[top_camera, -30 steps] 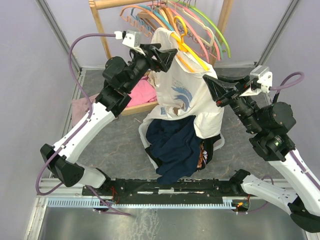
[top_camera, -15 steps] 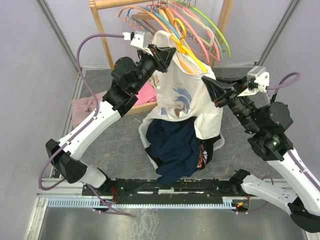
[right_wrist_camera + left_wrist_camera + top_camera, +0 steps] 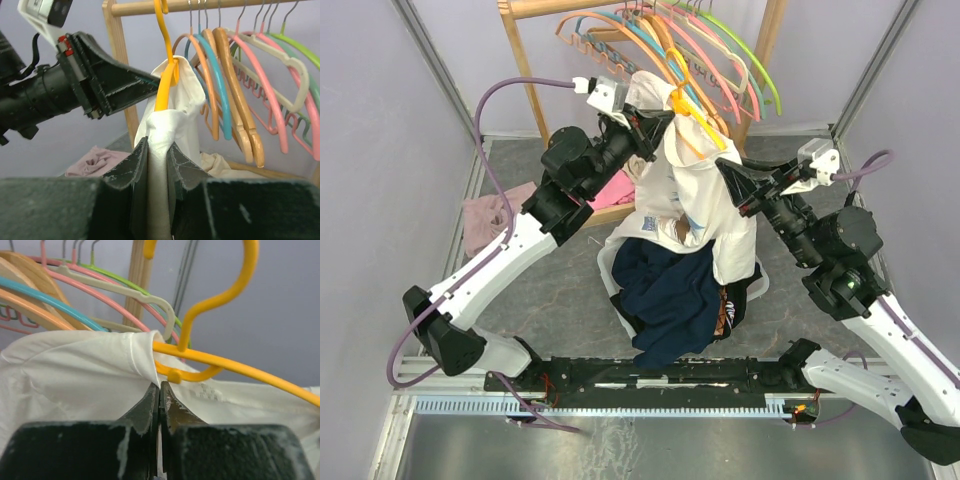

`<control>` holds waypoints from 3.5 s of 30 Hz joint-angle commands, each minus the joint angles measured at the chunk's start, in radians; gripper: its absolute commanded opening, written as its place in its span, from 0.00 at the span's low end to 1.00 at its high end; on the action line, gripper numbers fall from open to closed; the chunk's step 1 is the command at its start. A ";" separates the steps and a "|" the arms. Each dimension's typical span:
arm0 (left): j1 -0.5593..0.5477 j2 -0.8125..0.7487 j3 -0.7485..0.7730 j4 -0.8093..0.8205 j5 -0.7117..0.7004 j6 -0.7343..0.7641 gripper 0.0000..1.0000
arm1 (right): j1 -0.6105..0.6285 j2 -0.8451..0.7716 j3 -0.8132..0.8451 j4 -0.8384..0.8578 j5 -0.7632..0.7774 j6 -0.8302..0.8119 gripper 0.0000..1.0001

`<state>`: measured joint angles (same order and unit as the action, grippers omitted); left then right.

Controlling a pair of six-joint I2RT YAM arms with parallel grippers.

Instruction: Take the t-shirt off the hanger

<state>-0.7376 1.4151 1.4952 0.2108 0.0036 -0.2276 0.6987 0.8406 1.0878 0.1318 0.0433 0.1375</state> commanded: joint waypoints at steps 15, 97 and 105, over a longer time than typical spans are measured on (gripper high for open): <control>-0.102 -0.055 0.021 -0.102 -0.106 0.117 0.44 | 0.003 -0.016 0.006 0.113 0.015 0.002 0.02; -0.102 0.103 0.424 -0.148 -0.370 0.439 0.03 | 0.003 -0.134 0.058 -0.336 0.009 -0.012 0.67; -0.101 0.097 0.447 -0.169 -0.380 0.430 0.03 | 0.004 -0.189 -0.033 -0.368 0.057 0.009 0.37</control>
<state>-0.8337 1.5288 1.8862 -0.0021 -0.3588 0.1658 0.6994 0.6613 1.0946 -0.2234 0.0593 0.1326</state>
